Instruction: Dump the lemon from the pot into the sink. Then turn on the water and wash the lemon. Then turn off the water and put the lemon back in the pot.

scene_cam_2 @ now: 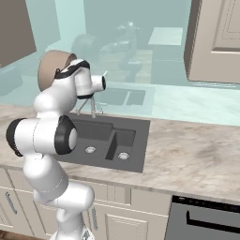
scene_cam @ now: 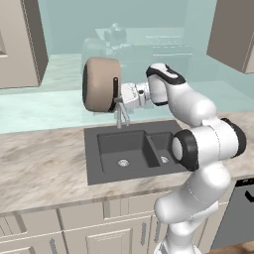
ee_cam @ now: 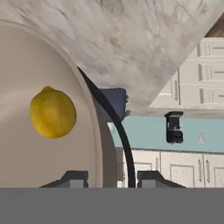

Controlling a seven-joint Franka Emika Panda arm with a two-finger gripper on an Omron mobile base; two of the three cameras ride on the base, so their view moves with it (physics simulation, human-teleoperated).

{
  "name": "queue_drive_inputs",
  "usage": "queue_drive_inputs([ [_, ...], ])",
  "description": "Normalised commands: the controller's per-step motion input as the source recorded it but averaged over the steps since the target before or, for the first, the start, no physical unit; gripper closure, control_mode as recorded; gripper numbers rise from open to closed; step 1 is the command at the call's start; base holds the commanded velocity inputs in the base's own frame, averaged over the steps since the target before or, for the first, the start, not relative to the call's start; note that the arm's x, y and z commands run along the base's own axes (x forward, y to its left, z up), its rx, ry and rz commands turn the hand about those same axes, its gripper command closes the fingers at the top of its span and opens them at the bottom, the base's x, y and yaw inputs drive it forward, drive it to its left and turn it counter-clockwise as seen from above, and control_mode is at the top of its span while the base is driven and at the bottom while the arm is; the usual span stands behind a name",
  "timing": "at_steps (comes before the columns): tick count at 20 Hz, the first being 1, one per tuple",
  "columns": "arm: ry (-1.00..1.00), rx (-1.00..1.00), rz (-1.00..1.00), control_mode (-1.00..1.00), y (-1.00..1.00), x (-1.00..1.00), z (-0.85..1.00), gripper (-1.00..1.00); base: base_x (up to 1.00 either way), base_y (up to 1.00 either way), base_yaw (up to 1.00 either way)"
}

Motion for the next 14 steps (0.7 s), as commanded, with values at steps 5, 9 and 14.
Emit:
queue_drive_inputs([
  [5, 0.07, 0.09, -0.06, -1.00, -0.16, 0.00, 0.12, 1.00, 0.00, 0.00, 0.00],
  [9, 0.08, 0.10, -0.05, -1.00, -0.14, 0.00, 0.15, 1.00, 0.00, 0.00, 0.00],
  [14, 0.11, 0.11, -0.02, -1.00, -0.03, 0.00, 0.05, 1.00, 0.00, 0.00, 0.00],
])
